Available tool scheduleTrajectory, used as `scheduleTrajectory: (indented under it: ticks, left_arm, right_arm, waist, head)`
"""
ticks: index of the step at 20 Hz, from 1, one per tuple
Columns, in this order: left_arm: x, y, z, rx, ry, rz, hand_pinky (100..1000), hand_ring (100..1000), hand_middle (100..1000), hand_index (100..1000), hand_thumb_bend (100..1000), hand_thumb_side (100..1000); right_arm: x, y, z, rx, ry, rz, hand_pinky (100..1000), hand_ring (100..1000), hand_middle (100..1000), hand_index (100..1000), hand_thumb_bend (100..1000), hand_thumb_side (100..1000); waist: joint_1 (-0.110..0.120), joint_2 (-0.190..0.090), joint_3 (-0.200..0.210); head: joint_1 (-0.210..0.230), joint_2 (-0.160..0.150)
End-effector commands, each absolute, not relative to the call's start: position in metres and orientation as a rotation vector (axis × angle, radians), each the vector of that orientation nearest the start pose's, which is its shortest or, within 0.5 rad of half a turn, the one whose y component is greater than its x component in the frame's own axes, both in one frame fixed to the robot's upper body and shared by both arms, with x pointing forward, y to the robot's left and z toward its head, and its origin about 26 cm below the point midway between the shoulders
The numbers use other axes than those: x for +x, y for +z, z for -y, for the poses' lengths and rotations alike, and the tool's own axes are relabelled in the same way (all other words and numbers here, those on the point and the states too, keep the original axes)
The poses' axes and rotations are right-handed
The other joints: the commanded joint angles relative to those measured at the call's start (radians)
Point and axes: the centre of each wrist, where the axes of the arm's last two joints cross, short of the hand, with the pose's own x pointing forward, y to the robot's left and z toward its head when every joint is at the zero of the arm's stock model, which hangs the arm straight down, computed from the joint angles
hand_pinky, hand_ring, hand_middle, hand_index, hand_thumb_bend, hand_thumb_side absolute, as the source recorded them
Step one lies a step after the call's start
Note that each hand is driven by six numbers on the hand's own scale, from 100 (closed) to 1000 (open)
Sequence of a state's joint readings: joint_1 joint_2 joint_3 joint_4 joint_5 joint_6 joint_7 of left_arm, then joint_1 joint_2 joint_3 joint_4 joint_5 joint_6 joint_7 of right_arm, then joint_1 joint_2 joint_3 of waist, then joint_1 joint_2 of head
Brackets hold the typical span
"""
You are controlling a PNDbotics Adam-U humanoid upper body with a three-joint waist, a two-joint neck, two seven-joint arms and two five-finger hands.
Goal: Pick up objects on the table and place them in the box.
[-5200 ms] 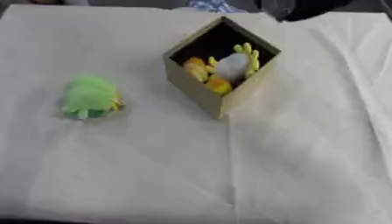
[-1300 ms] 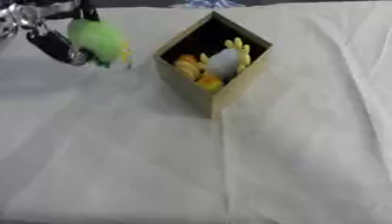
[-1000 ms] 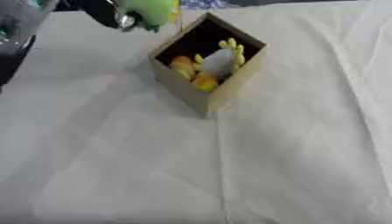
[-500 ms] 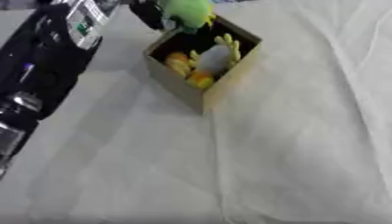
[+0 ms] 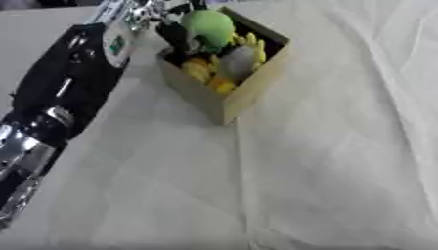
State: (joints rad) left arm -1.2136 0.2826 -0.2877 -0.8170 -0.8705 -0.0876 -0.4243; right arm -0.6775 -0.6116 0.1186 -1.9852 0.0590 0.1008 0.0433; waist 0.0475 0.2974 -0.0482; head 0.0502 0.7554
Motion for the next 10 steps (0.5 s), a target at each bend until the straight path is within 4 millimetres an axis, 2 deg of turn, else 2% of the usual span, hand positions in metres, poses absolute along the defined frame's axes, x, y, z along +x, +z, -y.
scheduleTrajectory:
  ticks: [1,3,5,8,10]
  left_arm:
    - [0.498,0.275,-0.159,0.872,-1.609,1.558,854,828,833,910,609,496]
    - [0.494,0.283,-0.159,0.899,-1.602,1.607,852,826,830,918,651,530]
    - [0.489,0.293,-0.157,0.926,-1.581,1.669,848,820,822,913,644,534]
    - [0.474,0.315,-0.153,0.955,-1.539,1.789,830,792,792,875,555,511]
    - [0.463,0.33,-0.151,0.977,-1.505,1.854,825,780,772,860,534,497]
  right_arm:
    - [0.303,0.326,0.237,-0.402,0.835,2.459,916,782,642,819,100,524]
    - [0.303,0.325,0.237,-0.397,0.829,2.455,917,783,642,819,100,524]
    - [0.304,0.324,0.237,-0.391,0.828,2.451,917,783,642,819,100,524]
    - [0.304,0.322,0.238,-0.386,0.822,2.444,917,782,641,818,100,525]
    - [0.304,0.321,0.239,-0.384,0.814,2.441,917,781,640,818,100,525]
  waist:
    - [-0.004,-0.021,0.002]
    - [-0.004,-0.022,0.006]
    - [-0.004,-0.024,0.009]
    - [-0.005,-0.029,0.016]
    - [-0.005,-0.032,0.021]
  head:
    - [-0.001,-0.008]
    - [-0.003,-0.006]
    - [-0.007,-0.005]
    - [-0.017,0.001]
    - [-0.022,0.004]
